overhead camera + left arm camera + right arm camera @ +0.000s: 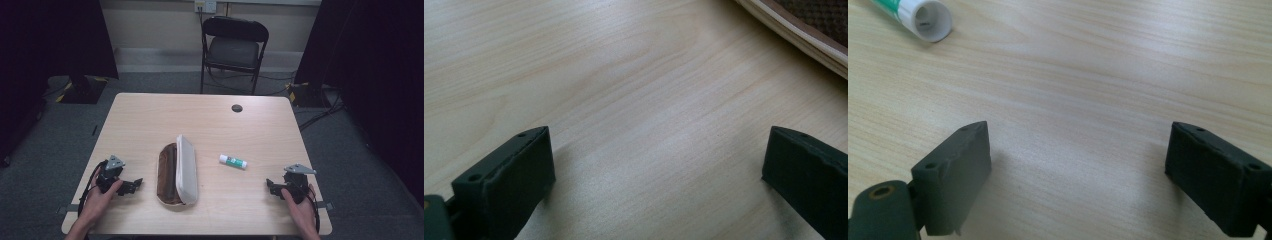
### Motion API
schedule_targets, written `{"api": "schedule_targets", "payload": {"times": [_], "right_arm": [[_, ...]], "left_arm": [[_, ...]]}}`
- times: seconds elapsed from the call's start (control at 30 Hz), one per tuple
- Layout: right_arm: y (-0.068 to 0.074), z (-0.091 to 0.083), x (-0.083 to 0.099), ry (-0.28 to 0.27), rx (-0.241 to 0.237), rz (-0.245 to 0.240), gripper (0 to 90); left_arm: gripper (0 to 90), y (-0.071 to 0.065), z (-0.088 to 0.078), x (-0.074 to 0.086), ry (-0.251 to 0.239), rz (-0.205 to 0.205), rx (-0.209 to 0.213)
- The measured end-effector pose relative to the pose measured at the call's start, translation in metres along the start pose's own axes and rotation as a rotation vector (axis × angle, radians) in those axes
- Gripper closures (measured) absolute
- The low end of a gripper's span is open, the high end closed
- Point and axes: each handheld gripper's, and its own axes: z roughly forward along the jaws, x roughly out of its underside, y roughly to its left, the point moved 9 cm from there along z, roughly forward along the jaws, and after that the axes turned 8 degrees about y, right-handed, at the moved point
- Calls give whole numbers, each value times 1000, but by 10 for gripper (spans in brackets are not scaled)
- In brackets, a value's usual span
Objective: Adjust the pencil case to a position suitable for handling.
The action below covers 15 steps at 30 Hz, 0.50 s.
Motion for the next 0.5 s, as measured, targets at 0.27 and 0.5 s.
{"api": "schedule_targets", "payload": {"times": [0.27,0.5], "right_arm": [[2,-1,2,1,21,31,104],[17,-9,7,28,-35,-10,164]], "left_arm": [[0,0,0,0,-1,-1,0],[0,0,0,0,-1,-2,-1]]}}
